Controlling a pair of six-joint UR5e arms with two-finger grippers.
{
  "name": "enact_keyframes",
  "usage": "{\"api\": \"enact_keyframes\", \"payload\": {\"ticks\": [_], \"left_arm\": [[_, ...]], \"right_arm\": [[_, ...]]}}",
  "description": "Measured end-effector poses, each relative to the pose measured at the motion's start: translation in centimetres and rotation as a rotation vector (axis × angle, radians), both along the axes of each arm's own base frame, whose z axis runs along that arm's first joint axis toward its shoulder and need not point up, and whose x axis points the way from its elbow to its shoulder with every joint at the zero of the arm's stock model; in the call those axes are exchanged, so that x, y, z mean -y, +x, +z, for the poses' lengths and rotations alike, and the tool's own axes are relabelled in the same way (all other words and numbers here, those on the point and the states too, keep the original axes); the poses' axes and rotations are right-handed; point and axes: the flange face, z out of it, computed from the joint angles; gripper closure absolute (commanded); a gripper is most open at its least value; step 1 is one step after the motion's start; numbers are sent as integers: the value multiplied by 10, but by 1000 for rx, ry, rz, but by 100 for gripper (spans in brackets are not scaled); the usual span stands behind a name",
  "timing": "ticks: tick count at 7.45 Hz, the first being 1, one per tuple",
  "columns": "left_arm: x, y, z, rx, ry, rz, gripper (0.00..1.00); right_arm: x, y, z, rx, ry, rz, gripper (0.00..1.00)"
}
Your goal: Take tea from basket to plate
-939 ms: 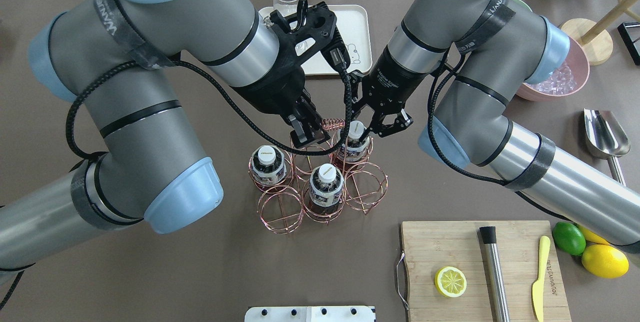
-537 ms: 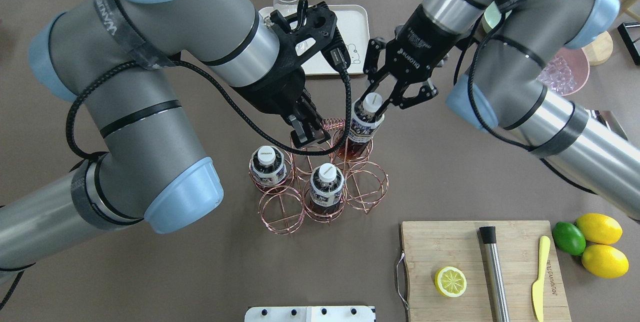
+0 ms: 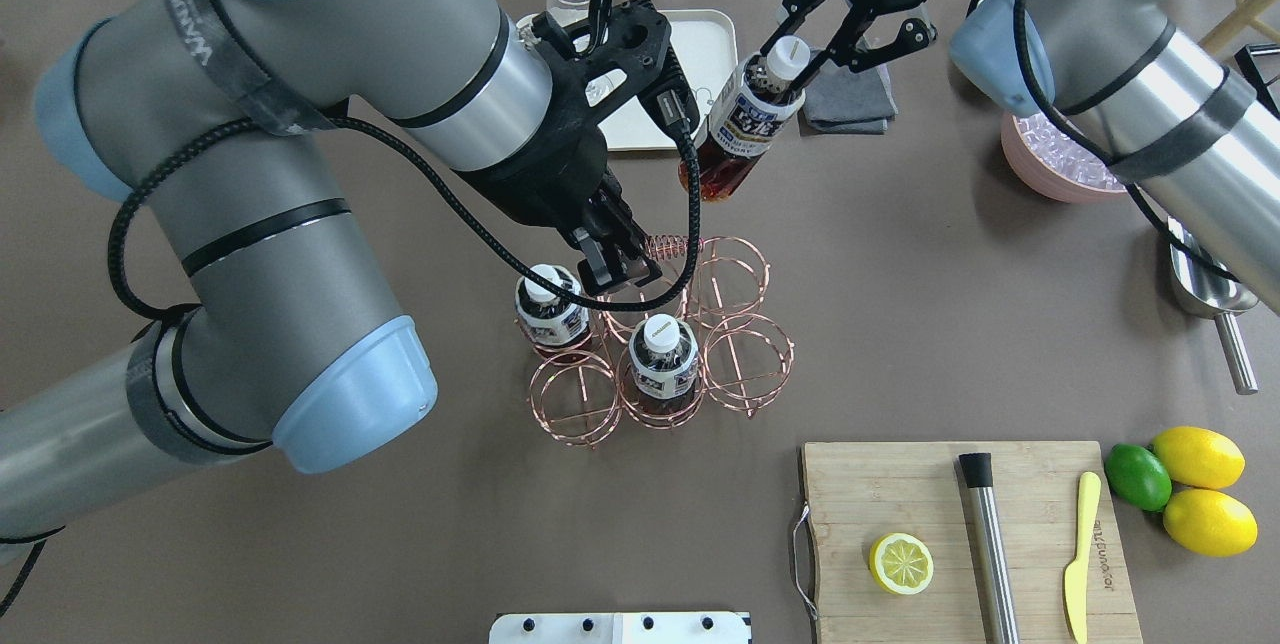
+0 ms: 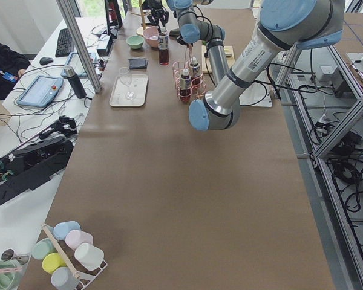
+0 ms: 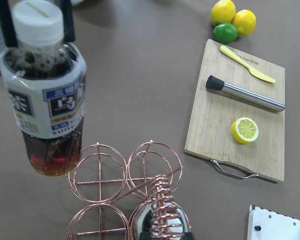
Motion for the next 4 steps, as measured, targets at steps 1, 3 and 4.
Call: {"api": "enact_keyframes", "payload": {"ticks": [1, 3, 4], "left_arm": [[-2, -9, -5, -12, 8, -6, 100], [4, -36, -14, -32, 23, -43, 100], [8, -49, -15, -39, 29, -63, 100]], "right_arm": [[27, -1, 3, -5, 71, 6, 100], [87, -23, 13, -44, 201, -7, 100], [112, -40, 11, -66, 271, -23, 100]]}}
